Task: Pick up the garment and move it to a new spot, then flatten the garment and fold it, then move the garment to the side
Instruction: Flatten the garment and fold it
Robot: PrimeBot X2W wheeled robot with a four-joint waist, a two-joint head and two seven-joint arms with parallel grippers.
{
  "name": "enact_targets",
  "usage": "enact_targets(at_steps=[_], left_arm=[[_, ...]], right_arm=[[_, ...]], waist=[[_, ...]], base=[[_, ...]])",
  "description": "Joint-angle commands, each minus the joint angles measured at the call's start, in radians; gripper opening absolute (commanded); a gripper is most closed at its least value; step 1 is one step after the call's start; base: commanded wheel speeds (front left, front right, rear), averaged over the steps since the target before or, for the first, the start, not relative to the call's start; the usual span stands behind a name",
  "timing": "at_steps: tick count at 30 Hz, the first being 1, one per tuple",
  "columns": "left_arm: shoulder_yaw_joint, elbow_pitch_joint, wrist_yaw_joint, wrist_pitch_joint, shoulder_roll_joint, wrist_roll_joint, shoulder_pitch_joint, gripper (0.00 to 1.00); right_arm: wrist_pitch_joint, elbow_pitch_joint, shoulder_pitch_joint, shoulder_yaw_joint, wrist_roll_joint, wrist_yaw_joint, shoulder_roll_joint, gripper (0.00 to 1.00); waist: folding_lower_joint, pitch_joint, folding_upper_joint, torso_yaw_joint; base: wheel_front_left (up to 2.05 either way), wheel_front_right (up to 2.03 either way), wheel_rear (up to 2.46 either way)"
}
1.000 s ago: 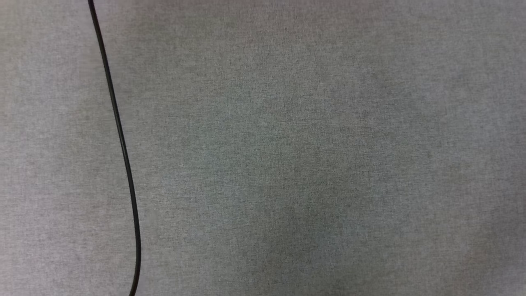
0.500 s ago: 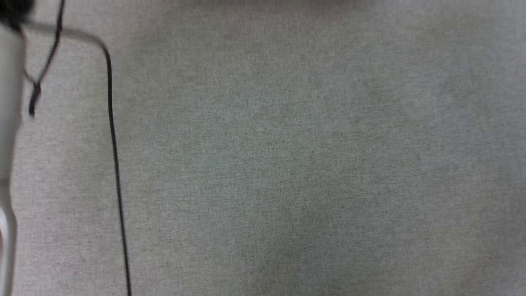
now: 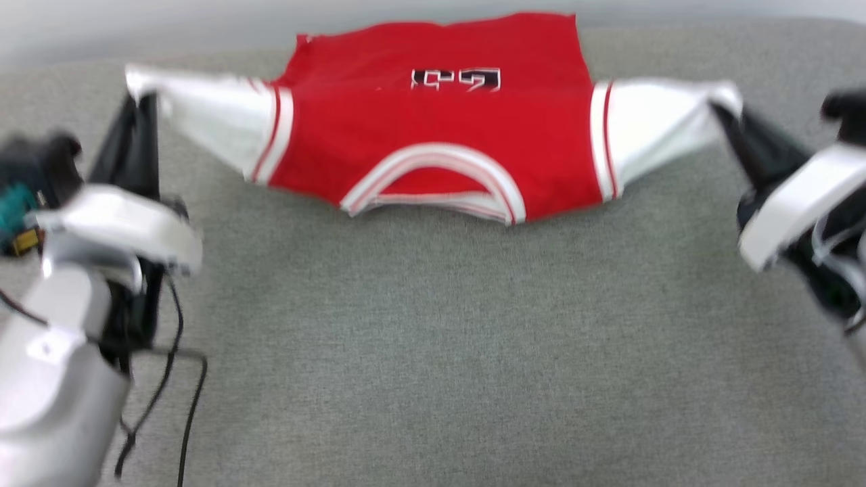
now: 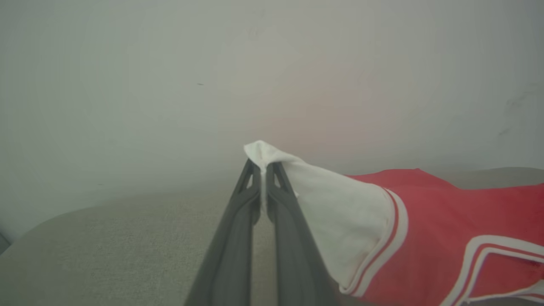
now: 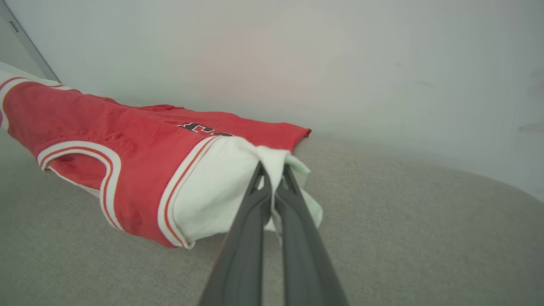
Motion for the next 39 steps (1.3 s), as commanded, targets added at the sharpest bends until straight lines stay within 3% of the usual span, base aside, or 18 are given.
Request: enact_targets(at_steps=[1,11,25,32,39], left_arm=[[0.003,-0.008,0.008,-0.001,0.003,-0.002,0.027,0.0],[0.025,-0.092,0.089,-0.005,0.021,-0.063,0.359,0.0],[0.039,-0.147,0.164,-0.011,-0.002,-0.129,0.649,0.0],[0.036,-0.158,0.183,-0.006,-0.003,-0.148,0.736,0.0],[0.016,-0.15,0.173,-0.004,-0.016,-0.149,0.744,0.0]], right_arm=[[0.0,-0.005,0.028,0.0,0.0,-0.001,-0.002,0.0],[0.03,-0.065,0.347,-0.058,0.013,-0.001,-0.004,0.0],[0.096,-0.173,0.776,-0.237,-0.02,-0.001,0.04,0.0],[0.146,-0.231,0.933,-0.328,-0.043,-0.001,0.052,0.0],[0.202,-0.291,1.003,-0.382,-0.08,-0.001,0.078,0.0]], waist=[[0.0002,-0.034,0.0,0.006],[0.0002,-0.141,0.0,0.008],[0.0002,-0.222,0.0,0.02],[0.0002,-0.241,0.0,0.028],[0.0002,-0.246,0.0,0.034]], base=[[0.0,0.0,0.0],[0.0,0.0,0.0],[0.0,0.0,0.0],[0.0,0.0,0.0],[0.0,0.0,0.0]])
